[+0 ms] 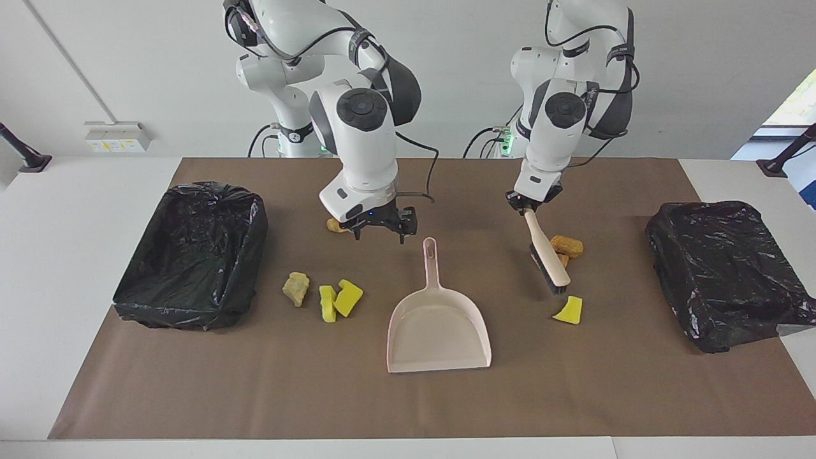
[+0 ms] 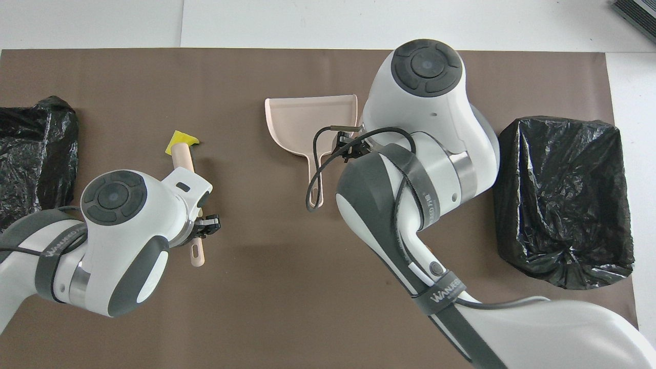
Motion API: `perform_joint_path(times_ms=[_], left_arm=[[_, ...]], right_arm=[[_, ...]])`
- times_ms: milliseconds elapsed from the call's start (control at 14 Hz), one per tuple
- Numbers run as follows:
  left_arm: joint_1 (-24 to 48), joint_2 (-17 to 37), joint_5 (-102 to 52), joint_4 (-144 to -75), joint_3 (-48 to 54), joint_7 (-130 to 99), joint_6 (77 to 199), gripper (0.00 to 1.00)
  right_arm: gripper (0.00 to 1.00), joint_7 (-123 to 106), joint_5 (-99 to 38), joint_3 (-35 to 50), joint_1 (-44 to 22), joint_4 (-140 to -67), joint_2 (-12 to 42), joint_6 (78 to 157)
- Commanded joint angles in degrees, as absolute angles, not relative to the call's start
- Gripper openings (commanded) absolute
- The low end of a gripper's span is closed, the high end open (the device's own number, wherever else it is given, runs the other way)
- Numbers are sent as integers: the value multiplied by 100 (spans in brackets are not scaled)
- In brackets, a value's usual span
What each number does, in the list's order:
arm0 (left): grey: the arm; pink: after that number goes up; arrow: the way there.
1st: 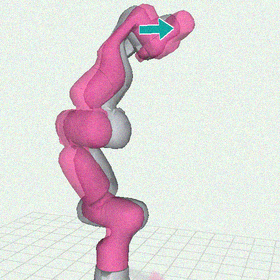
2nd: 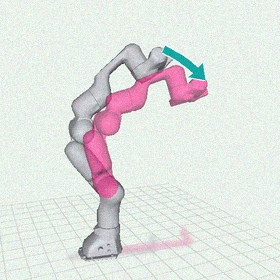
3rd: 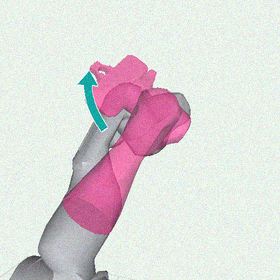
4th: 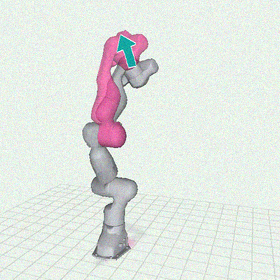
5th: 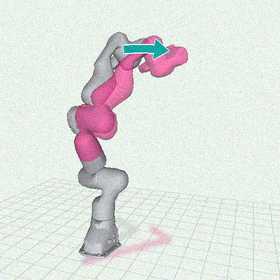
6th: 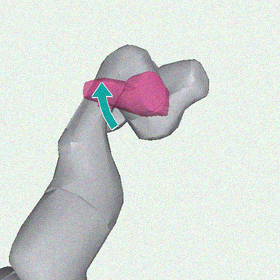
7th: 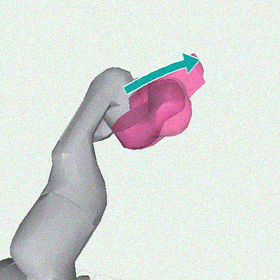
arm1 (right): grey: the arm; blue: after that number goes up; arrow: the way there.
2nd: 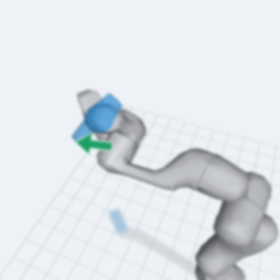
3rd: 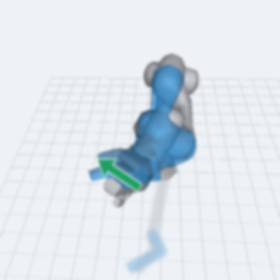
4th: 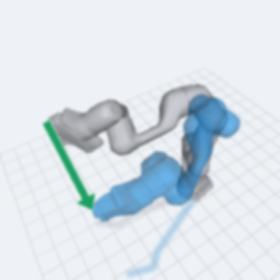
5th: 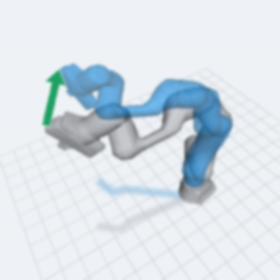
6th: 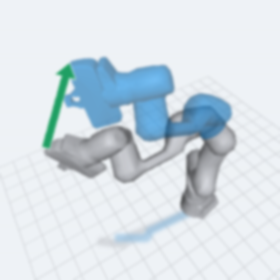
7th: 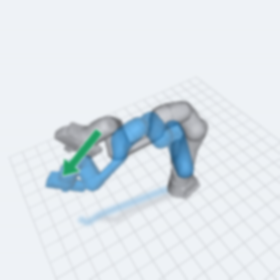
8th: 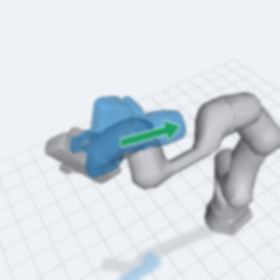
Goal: Sweep and dump trash in bin
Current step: 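Lift the brush with the left gripper while the right gripper grasps the dustpan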
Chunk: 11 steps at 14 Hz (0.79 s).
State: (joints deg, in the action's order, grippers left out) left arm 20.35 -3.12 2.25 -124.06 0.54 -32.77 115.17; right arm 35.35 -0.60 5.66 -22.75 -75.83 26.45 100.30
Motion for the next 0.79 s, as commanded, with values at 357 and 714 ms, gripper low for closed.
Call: perform_joint_path(times_ms=[357, 714], left_arm=[[898, 824, -489, -11296, 132, -3164, 12927, 0], [870, 1941, -1483, -10187, 123, -3252, 13463, 0]], right_arm=[[100, 3535, -185, 571, -2839, -7392, 3647, 11092], [93, 3314, -9, 571, -2874, -7541, 3709, 11214]])
